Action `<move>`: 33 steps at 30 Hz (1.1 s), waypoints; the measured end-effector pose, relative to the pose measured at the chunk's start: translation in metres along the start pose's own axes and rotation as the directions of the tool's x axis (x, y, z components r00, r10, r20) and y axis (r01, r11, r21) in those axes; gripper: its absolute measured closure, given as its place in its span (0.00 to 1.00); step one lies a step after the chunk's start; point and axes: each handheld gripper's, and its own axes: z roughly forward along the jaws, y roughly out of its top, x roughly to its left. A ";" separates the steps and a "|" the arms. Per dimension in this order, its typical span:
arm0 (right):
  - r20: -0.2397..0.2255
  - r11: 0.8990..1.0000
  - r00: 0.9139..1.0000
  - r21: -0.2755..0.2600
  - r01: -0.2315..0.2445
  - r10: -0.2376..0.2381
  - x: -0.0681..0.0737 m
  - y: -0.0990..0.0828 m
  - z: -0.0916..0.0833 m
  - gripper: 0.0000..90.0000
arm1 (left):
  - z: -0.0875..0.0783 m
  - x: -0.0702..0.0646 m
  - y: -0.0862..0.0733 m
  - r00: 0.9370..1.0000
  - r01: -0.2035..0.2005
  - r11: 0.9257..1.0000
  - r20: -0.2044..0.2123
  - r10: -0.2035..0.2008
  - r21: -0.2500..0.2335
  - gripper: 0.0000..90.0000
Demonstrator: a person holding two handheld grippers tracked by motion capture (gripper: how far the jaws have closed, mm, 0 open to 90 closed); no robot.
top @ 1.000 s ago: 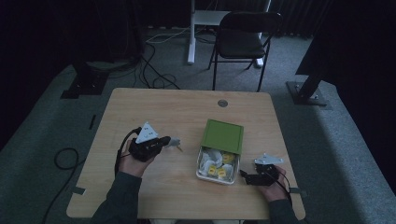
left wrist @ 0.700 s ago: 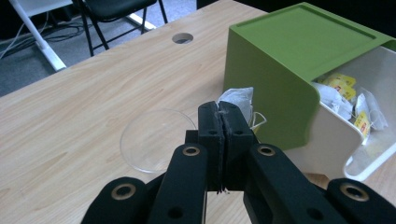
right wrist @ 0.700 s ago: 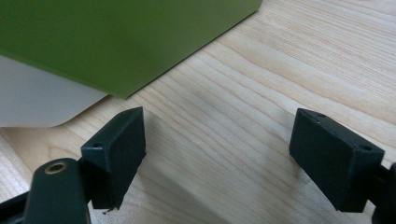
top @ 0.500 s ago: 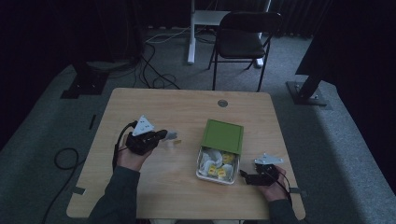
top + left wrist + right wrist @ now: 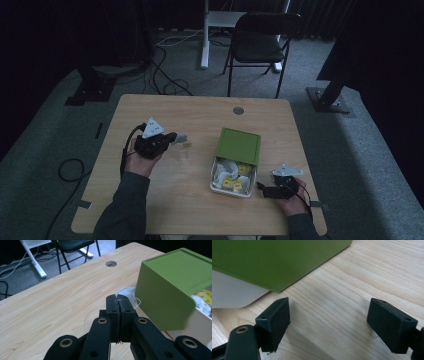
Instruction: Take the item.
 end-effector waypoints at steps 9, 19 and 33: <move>0.000 1.000 1.000 0.001 0.000 0.000 0.000 0.000 0.000 0.20 | 0.010 0.004 -0.001 0.998 0.007 1.000 -0.060 -0.006 0.025 1.00; 0.000 1.000 1.000 0.000 -0.001 0.001 0.000 0.000 0.000 0.20 | 0.028 0.004 -0.004 0.996 0.022 0.998 -0.085 -0.017 0.065 0.75; 0.000 1.000 1.000 0.000 -0.001 0.001 0.000 0.000 0.000 0.20 | 0.015 0.002 -0.002 0.997 0.025 0.999 -0.078 -0.023 0.026 0.69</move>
